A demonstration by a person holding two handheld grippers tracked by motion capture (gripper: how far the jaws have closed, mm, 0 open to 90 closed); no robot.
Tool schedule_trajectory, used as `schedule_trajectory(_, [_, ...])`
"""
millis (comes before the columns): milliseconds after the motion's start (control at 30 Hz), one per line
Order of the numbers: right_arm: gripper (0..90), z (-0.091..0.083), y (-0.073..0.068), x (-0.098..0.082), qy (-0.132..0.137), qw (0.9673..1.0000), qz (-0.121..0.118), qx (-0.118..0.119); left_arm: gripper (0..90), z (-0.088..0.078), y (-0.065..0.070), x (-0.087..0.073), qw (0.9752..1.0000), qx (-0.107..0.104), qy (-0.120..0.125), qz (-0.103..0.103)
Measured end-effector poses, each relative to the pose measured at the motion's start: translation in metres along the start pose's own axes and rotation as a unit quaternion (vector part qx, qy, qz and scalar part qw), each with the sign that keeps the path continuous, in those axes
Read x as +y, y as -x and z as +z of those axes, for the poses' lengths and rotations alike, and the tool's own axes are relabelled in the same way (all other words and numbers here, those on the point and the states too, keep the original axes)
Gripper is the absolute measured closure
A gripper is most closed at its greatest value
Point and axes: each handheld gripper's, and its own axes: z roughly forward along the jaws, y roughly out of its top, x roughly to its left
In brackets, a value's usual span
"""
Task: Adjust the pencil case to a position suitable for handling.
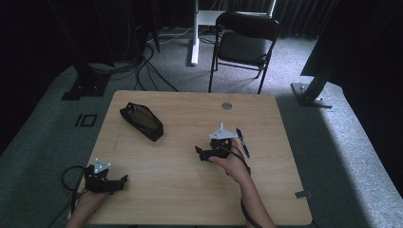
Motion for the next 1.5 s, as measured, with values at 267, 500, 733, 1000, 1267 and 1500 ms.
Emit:
schedule_trajectory(267, [11.5, 0.013, -0.011, 0.008, 0.002, 0.9998, -0.009, 0.019, 0.3, 0.0, 0.0, 0.0, 1.0, 0.0, 0.0, 0.0])
schedule_trajectory(500, [11.5, 0.024, -0.018, 0.013, 0.004, 0.9995, -0.011, 0.028, 0.3, 0.0, 0.0, 0.0, 1.0, 0.0, 0.0, 0.0])
schedule_trajectory(733, [11.6, 0.034, -0.026, 0.016, 0.005, 0.9989, -0.02, 0.043, 0.3, 0.0, 0.0, 0.0, 1.0, 0.0, 0.0, 0.0])
schedule_trajectory(1000, [11.6, 0.045, -0.038, 0.02, 0.008, 0.9979, -0.029, 0.056, 0.3, 0.0, 0.0, 0.0, 1.0, 0.0, 0.0, 0.0])
schedule_trajectory(1267, [11.6, 0.059, -0.047, 0.024, 0.015, 0.997, -0.039, 0.066, 0.3, 0.0, 0.0, 0.0, 1.0, 0.0, 0.0, 0.0])
schedule_trajectory(1500, [11.6, 0.075, -0.054, 0.024, 0.011, 0.9962, -0.036, 0.078, 0.3, 0.0, 0.0, 0.0, 1.0, 0.0, 0.0, 0.0])
